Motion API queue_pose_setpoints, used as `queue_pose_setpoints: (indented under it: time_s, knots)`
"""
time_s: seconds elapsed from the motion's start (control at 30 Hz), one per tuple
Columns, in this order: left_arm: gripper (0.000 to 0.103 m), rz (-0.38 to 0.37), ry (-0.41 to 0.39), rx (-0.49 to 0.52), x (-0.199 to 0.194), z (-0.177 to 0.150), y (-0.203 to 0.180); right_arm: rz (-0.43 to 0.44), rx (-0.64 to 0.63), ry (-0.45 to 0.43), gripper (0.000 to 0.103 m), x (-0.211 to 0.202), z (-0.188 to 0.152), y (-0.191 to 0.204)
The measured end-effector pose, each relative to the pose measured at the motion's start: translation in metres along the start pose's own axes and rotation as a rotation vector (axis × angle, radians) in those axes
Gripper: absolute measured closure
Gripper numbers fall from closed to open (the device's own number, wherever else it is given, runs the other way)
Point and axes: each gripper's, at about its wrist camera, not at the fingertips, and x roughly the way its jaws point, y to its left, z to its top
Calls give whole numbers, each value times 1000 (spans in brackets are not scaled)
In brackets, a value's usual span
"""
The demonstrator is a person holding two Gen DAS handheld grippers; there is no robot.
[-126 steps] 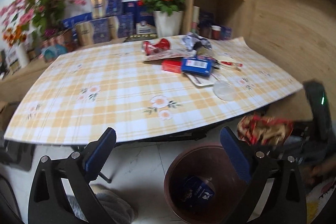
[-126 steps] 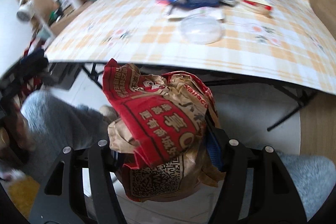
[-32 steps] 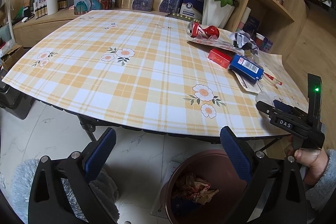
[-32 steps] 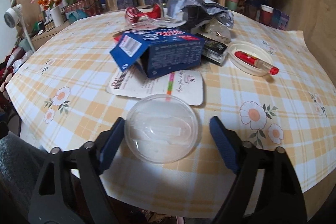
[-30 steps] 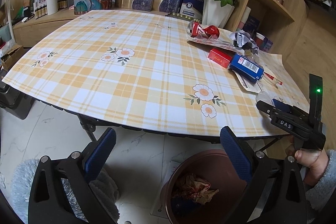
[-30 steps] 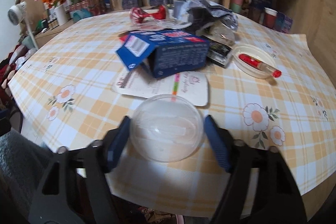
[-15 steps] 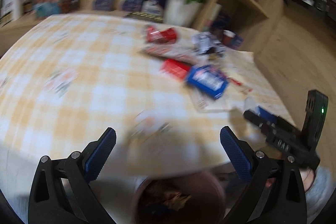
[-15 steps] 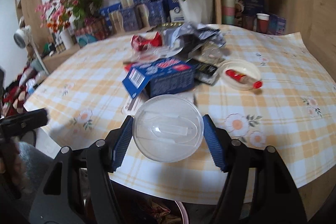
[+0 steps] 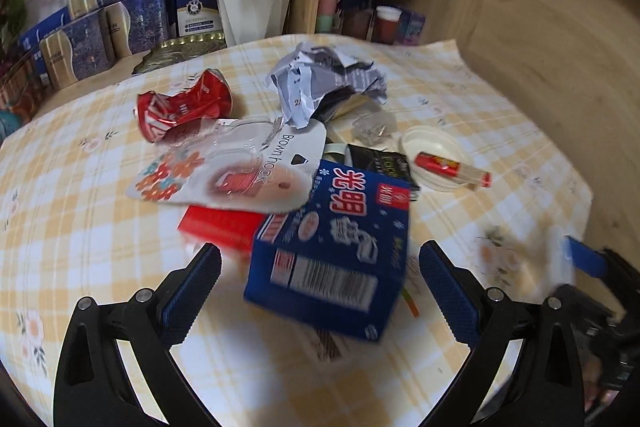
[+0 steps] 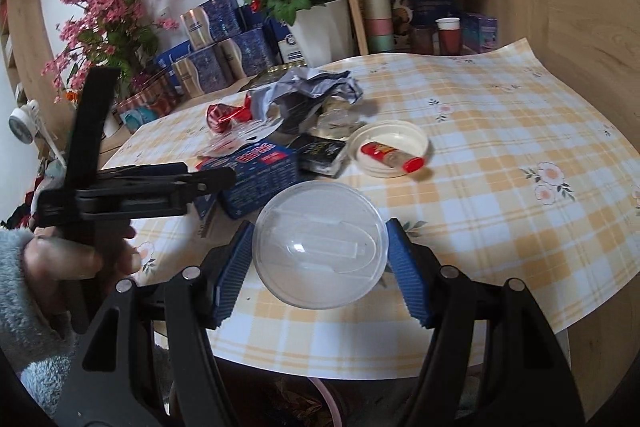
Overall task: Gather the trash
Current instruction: 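Grasp the blue-white carton with the left tool, then drop the carton into the bin with the left tool while the right tool carries the lid over it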
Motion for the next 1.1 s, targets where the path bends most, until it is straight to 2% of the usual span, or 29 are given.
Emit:
queue_pose_setpoints:
  time_s: [0.23, 0.27, 0.3, 0.37, 0.73, 1.1]
  knots:
    - [7, 55, 39, 48, 22, 3, -8, -12, 7, 9, 36, 3, 2, -5]
    - [17, 53, 34, 50, 21, 3, -7, -16, 5, 12, 36, 4, 3, -5]
    - [22, 37, 36, 52, 21, 3, -7, -18, 4, 13, 36, 3, 3, -5]
    - [22, 37, 41, 48, 18, 2, -6, -23, -3, 13, 36, 1, 4, -3]
    - [23, 2, 10, 0, -25, -10, 6, -33, -4, 10, 36, -14, 3, 2]
    - [23, -35, -38, 3, -78, -29, 3, -32, -26, -10, 36, -37, 2, 16]
